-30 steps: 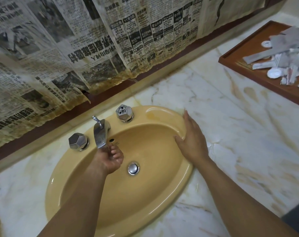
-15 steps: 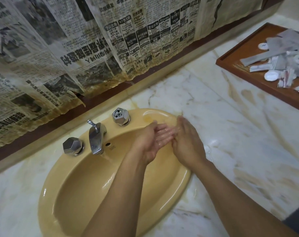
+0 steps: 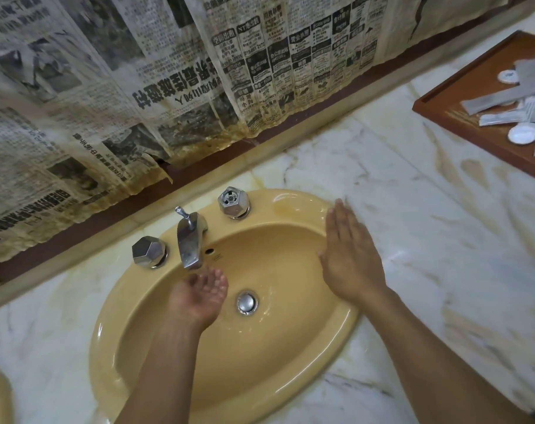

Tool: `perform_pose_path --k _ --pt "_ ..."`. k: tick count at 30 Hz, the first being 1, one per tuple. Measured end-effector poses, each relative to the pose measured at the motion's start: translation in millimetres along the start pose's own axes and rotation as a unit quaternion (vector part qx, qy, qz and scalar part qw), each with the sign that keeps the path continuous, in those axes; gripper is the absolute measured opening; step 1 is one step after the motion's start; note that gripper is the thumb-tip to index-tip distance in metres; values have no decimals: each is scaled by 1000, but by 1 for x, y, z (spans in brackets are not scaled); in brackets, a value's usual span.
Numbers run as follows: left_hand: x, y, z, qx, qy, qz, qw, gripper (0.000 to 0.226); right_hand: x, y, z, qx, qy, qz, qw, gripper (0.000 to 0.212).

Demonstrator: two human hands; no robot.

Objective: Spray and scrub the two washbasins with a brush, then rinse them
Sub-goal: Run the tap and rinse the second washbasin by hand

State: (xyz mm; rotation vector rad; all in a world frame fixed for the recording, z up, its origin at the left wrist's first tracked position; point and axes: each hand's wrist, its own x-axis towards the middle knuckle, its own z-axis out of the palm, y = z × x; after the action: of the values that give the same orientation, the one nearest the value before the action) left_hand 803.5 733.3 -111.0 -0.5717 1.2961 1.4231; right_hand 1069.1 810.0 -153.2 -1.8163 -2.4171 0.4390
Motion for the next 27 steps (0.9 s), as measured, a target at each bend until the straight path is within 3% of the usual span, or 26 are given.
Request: perform_pose_path --k 3,7,9,12,16,22,25,27 --pt "1 3 7 37 -4 1 999 28 16 -4 -4 -12 -3 -6 1000 81" --pt "1 -1 18 51 -32 -12 998 15 62 -5 -22 -6 -63 -78 995 99" --pt "2 -3 23 65 -46 -12 997 8 55 -5 -26 12 -39 -76 996 99" --pt "8 -4 26 67 -43 -20 997 12 40 -6 -22 28 22 -45 998 95" --pt "18 -2 19 47 -23 -26 998 34 42 -8 -24 19 20 -36 999 96" --pt "24 -10 23 -13 -16 -48 999 34 41 -8 -23 14 34 -48 998 95" --pt "8 -31 61 -23 -84 -42 995 24 42 -5 -22 13 36 -51 998 95" --pt "-4 -42 93 -4 -151 -36 988 32 43 -5 -21 16 41 -52 998 95"
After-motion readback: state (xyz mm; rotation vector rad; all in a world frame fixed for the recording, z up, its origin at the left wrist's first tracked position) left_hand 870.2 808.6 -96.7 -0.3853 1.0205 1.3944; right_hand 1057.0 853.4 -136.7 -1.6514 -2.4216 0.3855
